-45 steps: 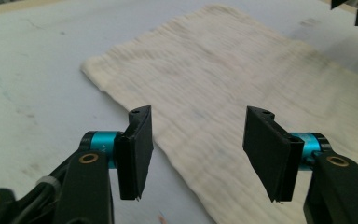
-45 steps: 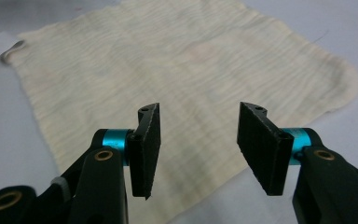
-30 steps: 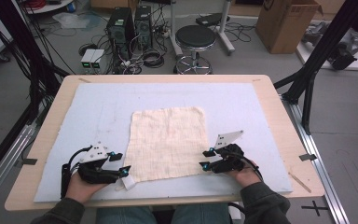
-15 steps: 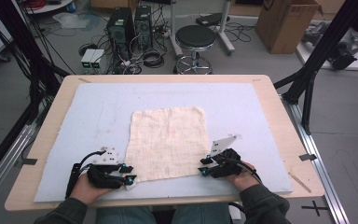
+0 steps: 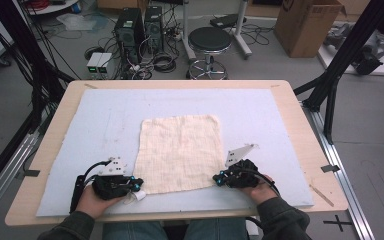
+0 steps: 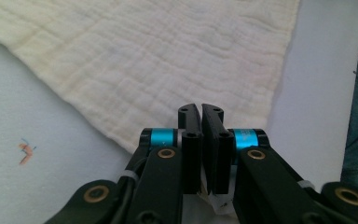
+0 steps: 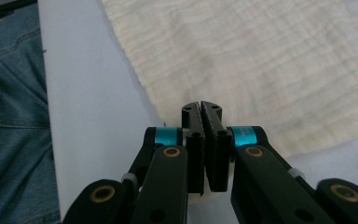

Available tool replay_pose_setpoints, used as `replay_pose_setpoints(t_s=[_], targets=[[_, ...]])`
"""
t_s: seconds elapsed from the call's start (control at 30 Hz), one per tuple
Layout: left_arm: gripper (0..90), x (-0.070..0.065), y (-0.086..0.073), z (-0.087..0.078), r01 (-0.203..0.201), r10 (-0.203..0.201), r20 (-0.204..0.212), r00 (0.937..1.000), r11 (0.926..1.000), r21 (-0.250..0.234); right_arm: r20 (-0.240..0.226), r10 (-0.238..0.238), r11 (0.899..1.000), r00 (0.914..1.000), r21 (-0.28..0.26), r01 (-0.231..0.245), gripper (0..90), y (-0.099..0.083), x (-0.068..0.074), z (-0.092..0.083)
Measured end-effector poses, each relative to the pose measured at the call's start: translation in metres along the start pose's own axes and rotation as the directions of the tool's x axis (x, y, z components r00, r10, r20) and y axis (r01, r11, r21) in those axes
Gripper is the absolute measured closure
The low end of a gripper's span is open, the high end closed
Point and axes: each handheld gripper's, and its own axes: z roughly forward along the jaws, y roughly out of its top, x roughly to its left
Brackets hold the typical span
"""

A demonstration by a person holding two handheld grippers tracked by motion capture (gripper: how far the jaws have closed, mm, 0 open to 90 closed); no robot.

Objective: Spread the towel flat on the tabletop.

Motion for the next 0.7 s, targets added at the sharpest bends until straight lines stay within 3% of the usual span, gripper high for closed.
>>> replay_pose_setpoints(t_s=[0.3, 0.43, 0.5, 0.53, 0.63, 0.7], targets=[[89.0, 0.002, -0.002, -0.009, -0.009, 0.009, 0.005, 0.9999, 1.0, -0.002, -0.018, 0.001, 1.0, 0.9998, -0.015, -0.001, 88.3, 0.0, 0.006, -0.004], [89.1, 0.0, -0.001, -0.012, -0.015, 0.016, 0.033, 0.9993, 0.9995, -0.028, -0.025, 0.004, 1.0, 0.9997, -0.018, -0.004, 88.2, -0.002, 0.009, -0.005], [82.8, -0.001, -0.001, -0.012, -0.016, 0.02, 0.083, 0.9964, 0.9989, -0.043, -0.027, 0.008, 1.0, 0.9996, -0.021, -0.009, 87.9, -0.004, 0.008, -0.006], [78.0, -0.002, -0.001, -0.011, -0.027, 0.032, 0.099, 0.9946, 0.9986, -0.044, -0.026, 0.01, 1.0, 0.9996, -0.02, -0.011, 84.9, -0.005, 0.008, -0.007], [65.5, -0.006, 0.0, -0.005, -0.034, 0.035, 0.115, 0.9927, 0.9993, -0.017, -0.044, 0.029, 0.998, 0.9986, -0.055, -0.032, 62.3, -0.006, 0.007, -0.008], [61.5, -0.006, 0.0, -0.002, -0.045, 0.044, 0.129, 0.9907, 0.999, 0.003, -0.067, 0.045, 0.995, 0.9967, -0.08, -0.051, 57.9, -0.005, 0.006, -0.009]])
